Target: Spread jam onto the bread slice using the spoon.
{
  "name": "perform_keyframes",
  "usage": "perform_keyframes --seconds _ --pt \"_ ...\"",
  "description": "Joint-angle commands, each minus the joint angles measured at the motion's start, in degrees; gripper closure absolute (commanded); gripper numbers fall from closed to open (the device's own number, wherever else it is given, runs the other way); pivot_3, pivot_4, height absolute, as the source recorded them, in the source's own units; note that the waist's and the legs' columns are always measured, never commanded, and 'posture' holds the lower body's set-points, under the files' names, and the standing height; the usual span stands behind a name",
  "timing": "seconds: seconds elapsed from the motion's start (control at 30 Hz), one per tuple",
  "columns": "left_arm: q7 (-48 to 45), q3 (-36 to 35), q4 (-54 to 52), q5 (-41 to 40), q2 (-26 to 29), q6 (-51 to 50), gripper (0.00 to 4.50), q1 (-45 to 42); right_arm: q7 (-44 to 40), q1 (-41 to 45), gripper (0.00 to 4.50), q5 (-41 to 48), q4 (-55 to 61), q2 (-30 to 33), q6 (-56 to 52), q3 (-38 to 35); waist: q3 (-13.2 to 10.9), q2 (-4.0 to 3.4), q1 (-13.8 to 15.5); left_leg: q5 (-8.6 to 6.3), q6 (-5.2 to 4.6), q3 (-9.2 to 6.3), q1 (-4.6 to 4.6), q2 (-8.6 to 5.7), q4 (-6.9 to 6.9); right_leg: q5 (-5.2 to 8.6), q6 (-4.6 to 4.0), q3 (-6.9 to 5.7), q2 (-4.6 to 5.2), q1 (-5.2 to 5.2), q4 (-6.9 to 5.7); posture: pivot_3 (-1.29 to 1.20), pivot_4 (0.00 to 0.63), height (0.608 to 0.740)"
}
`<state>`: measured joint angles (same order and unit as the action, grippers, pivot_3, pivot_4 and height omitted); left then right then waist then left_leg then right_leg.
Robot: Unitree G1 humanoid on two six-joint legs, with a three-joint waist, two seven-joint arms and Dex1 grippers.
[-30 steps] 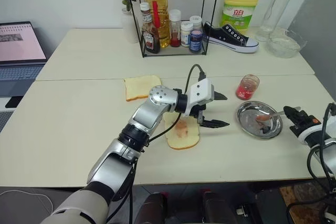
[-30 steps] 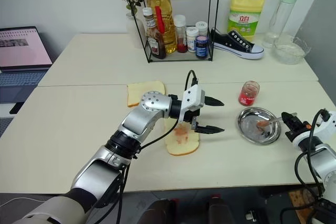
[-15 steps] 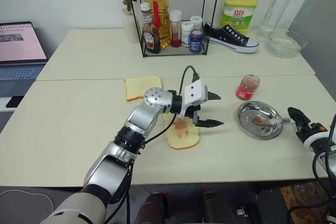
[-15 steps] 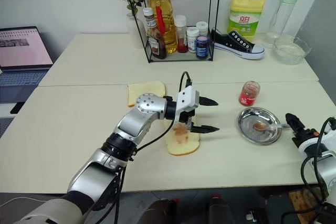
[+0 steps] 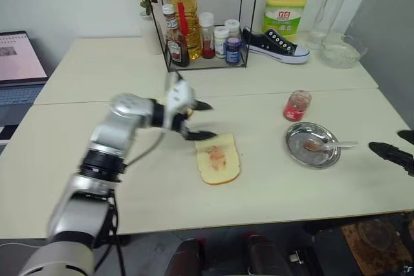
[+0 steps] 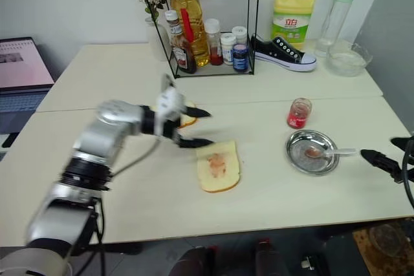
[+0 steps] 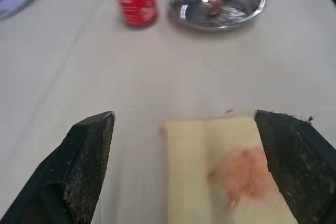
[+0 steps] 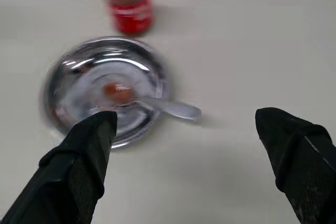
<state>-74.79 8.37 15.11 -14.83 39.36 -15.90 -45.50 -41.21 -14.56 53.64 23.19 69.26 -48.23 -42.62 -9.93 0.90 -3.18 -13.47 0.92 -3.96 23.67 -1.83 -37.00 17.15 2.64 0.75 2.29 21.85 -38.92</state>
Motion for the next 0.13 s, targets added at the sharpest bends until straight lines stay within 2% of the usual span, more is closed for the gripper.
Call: perform_keyframes --seconds 0.03,0.13 --pt "-2.2 -3.0 -3.4 -1.1 5.3 -2.2 0.07 3.1 -6.8 2.0 0.02 3.1 5.1 2.2 -2.0 -0.5 0.0 -0.01 0.6 -0.01 0.0 -0.01 -0.05 -0.03 0.0 0.0 -0.01 0.01 0.03 -0.06 0.01 0.0 0.15 0.74" --pt "0.0 -7.9 -8.8 -3.2 10.3 -6.9 0.07 8.8 -7.5 5.3 0.02 6.4 9.9 3.1 -4.1 3.4 -0.1 0.03 1.0 -0.01 0.0 -0.02 -0.04 -0.08 0.01 0.01 -0.02 0.09 0.11 -0.04 0.0 0.0 0.15 0.74"
